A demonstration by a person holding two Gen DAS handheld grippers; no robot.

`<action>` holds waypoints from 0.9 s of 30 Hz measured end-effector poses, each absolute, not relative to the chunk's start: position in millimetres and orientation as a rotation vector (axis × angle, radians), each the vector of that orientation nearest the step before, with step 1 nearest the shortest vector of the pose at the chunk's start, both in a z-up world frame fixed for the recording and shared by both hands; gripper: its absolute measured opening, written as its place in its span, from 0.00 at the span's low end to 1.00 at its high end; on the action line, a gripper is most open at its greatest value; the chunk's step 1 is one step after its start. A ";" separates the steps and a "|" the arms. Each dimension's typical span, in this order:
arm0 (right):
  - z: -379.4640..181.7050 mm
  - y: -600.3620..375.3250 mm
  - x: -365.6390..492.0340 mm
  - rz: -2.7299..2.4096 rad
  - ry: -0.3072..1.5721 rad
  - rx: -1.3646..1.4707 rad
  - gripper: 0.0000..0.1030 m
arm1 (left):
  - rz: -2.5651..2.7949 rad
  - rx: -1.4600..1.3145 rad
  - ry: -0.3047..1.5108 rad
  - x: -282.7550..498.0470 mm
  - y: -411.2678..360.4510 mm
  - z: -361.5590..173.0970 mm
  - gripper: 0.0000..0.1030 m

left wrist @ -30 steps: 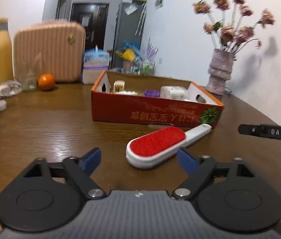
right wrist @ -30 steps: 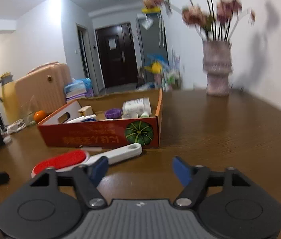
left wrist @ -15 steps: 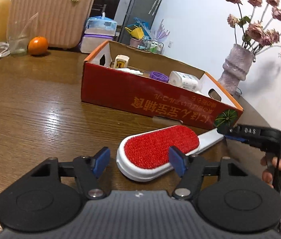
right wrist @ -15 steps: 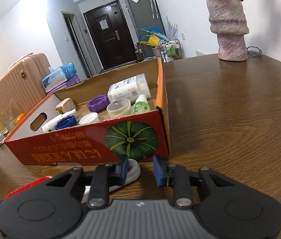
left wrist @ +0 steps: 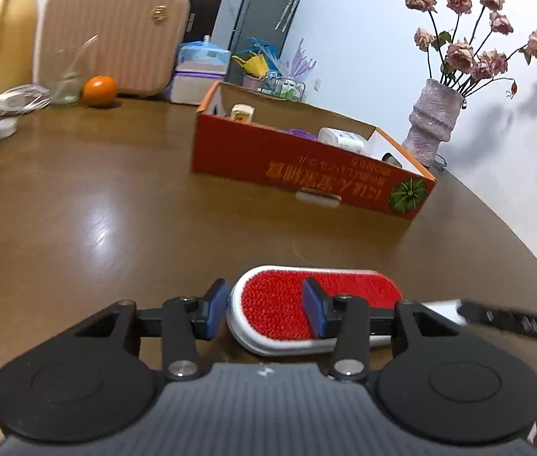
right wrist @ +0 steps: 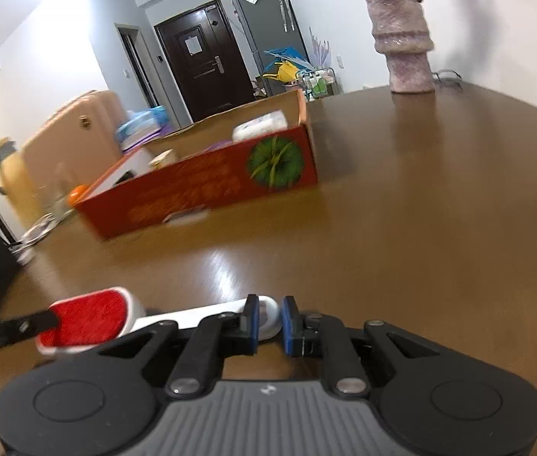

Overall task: Organize rigid objects
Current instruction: 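Grasp the red lint brush head with the left gripper while the right grasps its handle, then carry the lint brush into the box and open both grippers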

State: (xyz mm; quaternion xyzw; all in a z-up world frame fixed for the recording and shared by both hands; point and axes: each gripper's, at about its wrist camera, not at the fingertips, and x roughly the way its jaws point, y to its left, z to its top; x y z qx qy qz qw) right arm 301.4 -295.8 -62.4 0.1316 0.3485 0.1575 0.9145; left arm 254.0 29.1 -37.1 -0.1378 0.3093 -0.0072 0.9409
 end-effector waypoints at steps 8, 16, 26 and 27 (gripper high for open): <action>-60.5 -297.1 267.9 0.311 0.715 0.271 0.12 | -0.030 -0.258 0.627 225.1 26.5 -35.3 0.42; -29.3 -295.3 207.8 0.325 0.465 0.268 0.12 | -0.036 -0.196 0.328 162.4 15.4 5.7 0.41; 26.8 -299.7 146.5 0.311 0.251 0.253 0.12 | -0.085 -0.173 0.141 104.4 8.6 53.7 0.41; 30.3 -301.4 148.6 0.311 0.247 0.258 0.12 | -0.088 -0.187 0.147 108.0 8.7 55.6 0.41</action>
